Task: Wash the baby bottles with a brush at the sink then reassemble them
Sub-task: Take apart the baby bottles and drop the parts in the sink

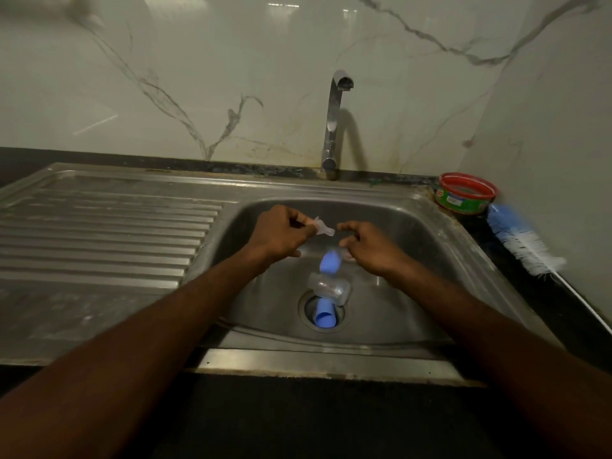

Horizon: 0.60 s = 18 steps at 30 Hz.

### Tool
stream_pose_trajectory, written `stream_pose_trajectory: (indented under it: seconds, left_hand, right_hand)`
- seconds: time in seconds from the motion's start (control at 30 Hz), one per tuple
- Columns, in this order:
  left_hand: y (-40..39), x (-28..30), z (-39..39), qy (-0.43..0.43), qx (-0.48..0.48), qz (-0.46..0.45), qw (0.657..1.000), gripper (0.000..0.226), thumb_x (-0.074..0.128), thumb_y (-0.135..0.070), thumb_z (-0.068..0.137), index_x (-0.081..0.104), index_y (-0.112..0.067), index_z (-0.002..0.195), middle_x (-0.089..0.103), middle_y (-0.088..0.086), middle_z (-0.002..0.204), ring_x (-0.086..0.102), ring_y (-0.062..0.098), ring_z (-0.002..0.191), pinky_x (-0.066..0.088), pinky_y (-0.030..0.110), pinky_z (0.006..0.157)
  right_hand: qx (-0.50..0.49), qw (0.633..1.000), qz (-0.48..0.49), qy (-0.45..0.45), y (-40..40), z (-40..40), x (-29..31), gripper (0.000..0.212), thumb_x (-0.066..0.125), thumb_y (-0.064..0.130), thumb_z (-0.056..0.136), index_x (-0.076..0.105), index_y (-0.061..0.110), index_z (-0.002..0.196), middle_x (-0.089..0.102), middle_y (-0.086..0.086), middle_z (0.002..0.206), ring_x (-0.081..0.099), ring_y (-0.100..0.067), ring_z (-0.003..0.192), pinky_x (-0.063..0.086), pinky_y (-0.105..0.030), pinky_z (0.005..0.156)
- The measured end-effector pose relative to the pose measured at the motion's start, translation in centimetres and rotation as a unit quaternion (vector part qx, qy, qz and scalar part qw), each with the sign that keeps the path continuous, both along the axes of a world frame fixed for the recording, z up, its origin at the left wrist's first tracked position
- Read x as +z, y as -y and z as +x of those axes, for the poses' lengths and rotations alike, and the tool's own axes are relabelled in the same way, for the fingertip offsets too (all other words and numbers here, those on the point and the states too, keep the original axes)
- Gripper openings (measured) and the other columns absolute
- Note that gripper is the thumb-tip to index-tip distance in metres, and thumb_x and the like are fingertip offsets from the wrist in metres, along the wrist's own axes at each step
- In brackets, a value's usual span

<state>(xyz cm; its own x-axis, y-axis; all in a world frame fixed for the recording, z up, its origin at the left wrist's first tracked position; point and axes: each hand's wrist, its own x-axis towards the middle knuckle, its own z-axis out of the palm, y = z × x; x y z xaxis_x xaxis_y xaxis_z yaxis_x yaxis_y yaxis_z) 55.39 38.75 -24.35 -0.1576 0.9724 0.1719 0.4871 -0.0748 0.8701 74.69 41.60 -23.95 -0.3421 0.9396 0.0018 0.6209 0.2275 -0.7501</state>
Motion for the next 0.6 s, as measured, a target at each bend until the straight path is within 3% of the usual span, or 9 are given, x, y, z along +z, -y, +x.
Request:
stream_pose_trajectory:
  seconds: [0.1, 0.23, 0.33, 0.5, 0.6]
  left_hand:
    - [0.09, 0.06, 0.05, -0.013, 0.0, 0.014, 1.0, 0.014, 0.072, -0.03, 0.093, 0.072, -0.018, 0.1, 0.07, -0.003, 0.095, 0.068, 0.01, 0.086, 0.057, 0.018, 0.056]
    - [0.5, 0.36, 0.22, 0.011, -0.025, 0.031, 0.999, 0.018, 0.075, -0.03, 0.09, 0.072, -0.017, 0.102, 0.071, -0.004, 0.097, 0.069, 0.009, 0.089, 0.061, 0.023, 0.062]
    - [0.6, 0.63, 0.33, 0.029, -0.05, 0.036, 0.998, 0.018, 0.075, -0.031, 0.09, 0.072, -0.016, 0.1, 0.073, -0.002, 0.096, 0.071, 0.01, 0.091, 0.061, 0.024, 0.062]
    - [0.75, 0.96, 0.12, 0.053, -0.077, 0.023, 0.995, 0.021, 0.068, -0.036, 0.095, 0.075, -0.018, 0.104, 0.074, -0.003, 0.103, 0.07, 0.009, 0.098, 0.063, 0.03, 0.068]
    - [0.61, 0.88, -0.1, 0.05, -0.064, 0.02, 0.996, 0.018, 0.066, -0.029, 0.097, 0.074, -0.016, 0.105, 0.074, 0.0, 0.104, 0.07, 0.011, 0.097, 0.063, 0.03, 0.069]
  right_hand:
    - [-0.017, 0.998, 0.051, -0.011, -0.03, 0.03, 0.4, 0.033, 0.055, 0.019, 0.101, 0.061, 0.022, 0.134, 0.067, 0.001, 0.116, 0.066, -0.013, 0.099, 0.055, -0.035, 0.092]
    - [-0.011, 0.995, 0.087, -0.054, 0.65, -0.26, 0.81, 0.013, 0.068, 0.03, 0.095, 0.07, 0.024, 0.107, 0.072, 0.003, 0.09, 0.068, -0.007, 0.081, 0.052, -0.02, 0.071]
    - [-0.018, 0.992, 0.111, -0.049, 0.47, -0.13, 0.79, 0.006, 0.074, 0.025, 0.091, 0.073, 0.023, 0.097, 0.072, 0.007, 0.083, 0.068, -0.004, 0.076, 0.05, -0.016, 0.067]
    - [0.008, 0.995, 0.091, -0.048, 0.09, 0.44, 0.71, 0.015, 0.08, 0.031, 0.086, 0.071, 0.025, 0.096, 0.072, 0.004, 0.076, 0.067, 0.0, 0.068, 0.048, -0.009, 0.059]
    - [0.019, 0.995, 0.099, -0.026, -0.06, 0.54, 0.63, 0.01, 0.077, 0.029, 0.089, 0.073, 0.023, 0.096, 0.073, 0.007, 0.081, 0.068, -0.001, 0.073, 0.047, -0.013, 0.064]
